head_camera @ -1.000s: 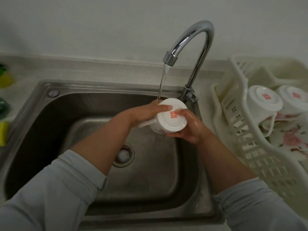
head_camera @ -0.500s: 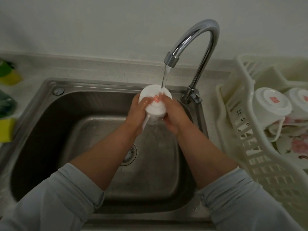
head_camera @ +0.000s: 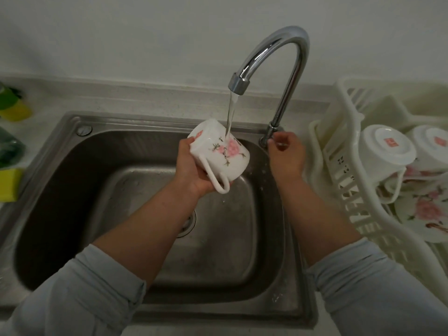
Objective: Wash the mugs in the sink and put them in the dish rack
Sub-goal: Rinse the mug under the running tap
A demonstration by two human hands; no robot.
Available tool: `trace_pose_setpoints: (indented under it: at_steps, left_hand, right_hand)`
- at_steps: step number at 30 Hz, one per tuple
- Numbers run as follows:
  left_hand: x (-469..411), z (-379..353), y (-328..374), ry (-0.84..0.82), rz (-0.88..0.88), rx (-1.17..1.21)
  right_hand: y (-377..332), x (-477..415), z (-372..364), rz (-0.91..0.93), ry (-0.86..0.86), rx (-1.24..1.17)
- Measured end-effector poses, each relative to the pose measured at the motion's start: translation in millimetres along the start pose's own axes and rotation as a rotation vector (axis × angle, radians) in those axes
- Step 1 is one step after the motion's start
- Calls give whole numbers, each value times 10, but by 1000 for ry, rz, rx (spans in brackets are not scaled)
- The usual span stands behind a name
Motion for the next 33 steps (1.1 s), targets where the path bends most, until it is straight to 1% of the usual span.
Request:
trace_pose_setpoints:
  at_steps: [2, 7, 12, 16, 22, 24, 26, 27, 28, 29, 30, 31, 32, 33]
  left_hand:
    - [23, -45, -10, -32, 3, 15]
    - [3, -206, -39, -25, 0, 7]
    - [23, -236, -81, -1, 33, -124]
    - [113, -165, -117, 33, 31, -238]
    - [189, 70, -125, 132, 43, -299]
    - [242, 114, -109, 134, 25, -325]
    - [292, 177, -79, 161, -2, -407]
    - [319, 216, -65, 184, -17, -466]
    - [353, 255, -54, 201, -32, -532]
    - [395, 290, -43, 209, -41, -595]
    - [432, 326, -37, 205, -42, -661]
    - [451, 379, -34, 196, -43, -725]
    - [479, 428, -37, 185, -41, -781]
    - [519, 467, -37, 174, -52, -824]
  right_hand:
    - [18, -104, 55, -17, 62, 35]
    - [18, -234, 143, -60, 40, 130]
    - [31, -283, 138, -80, 41, 159]
    - [38, -384, 168, -76, 86, 144]
    - [13, -558, 247, -138, 119, 119]
    - [-27, -507, 225, -112, 145, 102]
    - [-107, -310, 151, -44, 171, 59]
    - [-134, -190, 91, 1, 136, 43]
    - [-135, -76, 16, 27, 23, 22]
    - [-138, 49, -60, 16, -189, -22]
    - [-144, 194, -136, -40, -494, -75]
    - [-129, 335, -191, -91, -801, -77]
    - [-108, 458, -221, -83, -1030, -18]
    - [-99, 562, -244, -25, -1154, 37]
Point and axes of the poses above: each hand's wrist, its own x-axis away from the middle knuckle, its own z-axis out of the back of the hand, y = z × x, the point moved 1 cm from there along -x, towards the middle knuckle, and after that the axes turned 7 degrees about -y, right-handed, at the moved point
